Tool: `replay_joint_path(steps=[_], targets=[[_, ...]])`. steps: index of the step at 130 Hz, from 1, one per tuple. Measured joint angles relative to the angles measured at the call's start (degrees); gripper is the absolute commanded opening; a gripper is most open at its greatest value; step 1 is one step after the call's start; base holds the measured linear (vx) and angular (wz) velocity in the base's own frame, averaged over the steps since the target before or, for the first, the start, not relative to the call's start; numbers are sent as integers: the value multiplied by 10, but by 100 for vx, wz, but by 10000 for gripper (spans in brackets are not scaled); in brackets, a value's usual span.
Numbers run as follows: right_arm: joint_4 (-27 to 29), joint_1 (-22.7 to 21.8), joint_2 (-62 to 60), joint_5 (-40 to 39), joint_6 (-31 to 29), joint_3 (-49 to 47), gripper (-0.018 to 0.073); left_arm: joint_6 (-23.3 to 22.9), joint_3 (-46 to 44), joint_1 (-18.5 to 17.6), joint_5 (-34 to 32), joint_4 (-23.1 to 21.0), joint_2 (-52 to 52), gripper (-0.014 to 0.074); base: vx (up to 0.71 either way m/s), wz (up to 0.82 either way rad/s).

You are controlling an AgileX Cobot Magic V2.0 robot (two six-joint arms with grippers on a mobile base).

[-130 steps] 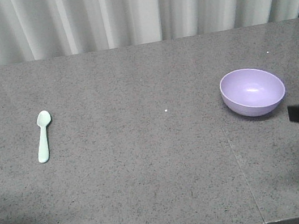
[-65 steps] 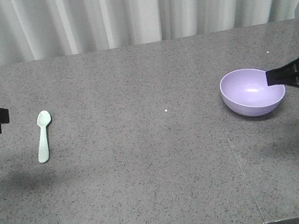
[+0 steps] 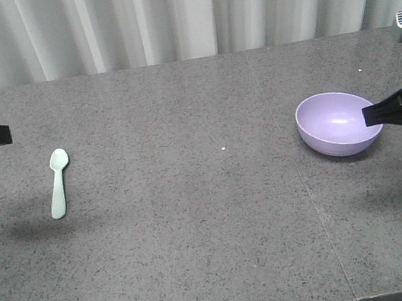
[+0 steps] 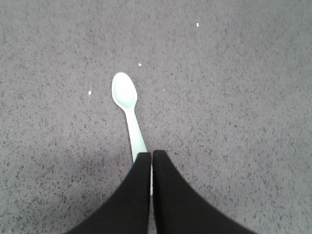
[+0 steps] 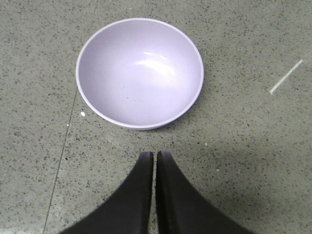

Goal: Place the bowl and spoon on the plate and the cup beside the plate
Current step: 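Lower the left gripper over the spoon and the right over the bowl rim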

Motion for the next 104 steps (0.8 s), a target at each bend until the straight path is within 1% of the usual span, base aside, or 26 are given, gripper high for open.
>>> replay_joint_path(steps=[9,21,37,39,40,43,44,51,59,60,63,66,69,76,79,80,86,96,104], targets=[[-4,0,0,4,0,0,50,-6,0,0,-4,-10,0,-4,0,0],[-6,0,0,6,0,0,95,-9,0,0,-4,-16,0,5,0,0],[-7,0,0,6,0,0,205,-6,0,0,-1,-17,0,50,0,0],[-7,0,0,6,0,0,219,-3,0,0,1,-17,0,61,0,0],[-7,0,0,5,0,0,242,-1,0,0,3,-17,0,64,0,0],[-7,0,0,5,0,0,257,4,0,0,6,-17,0,77,0,0],[-7,0,0,5,0,0,280,8,0,0,8,-17,0,85,0,0],[-7,0,0,4,0,0,333,22,0,0,16,-17,1,122,0,0],[-7,0,0,4,0,0,395,40,0,0,27,-17,6,180,0,0],[-7,0,0,4,0,0,407,42,0,0,29,-17,7,202,0,0],[-7,0,0,4,0,0,424,45,0,0,34,-17,9,217,0,0],[-7,0,0,4,0,0,442,48,0,0,41,-17,13,257,0,0],[-7,0,0,4,0,0,449,50,0,0,43,-17,15,273,0,0],[-7,0,0,4,0,0,472,56,0,0,53,-17,21,344,0,0],[-7,0,0,4,0,0,473,58,0,0,53,-17,22,358,0,0],[-7,0,0,4,0,0,475,61,0,0,54,-17,23,379,0,0],[-8,0,0,4,0,0,475,67,0,0,57,-17,26,421,0,0],[-8,0,0,5,0,0,475,74,0,0,57,-16,28,458,0,0],[-8,0,0,6,0,0,475,75,0,0,57,-16,28,461,0,0]])
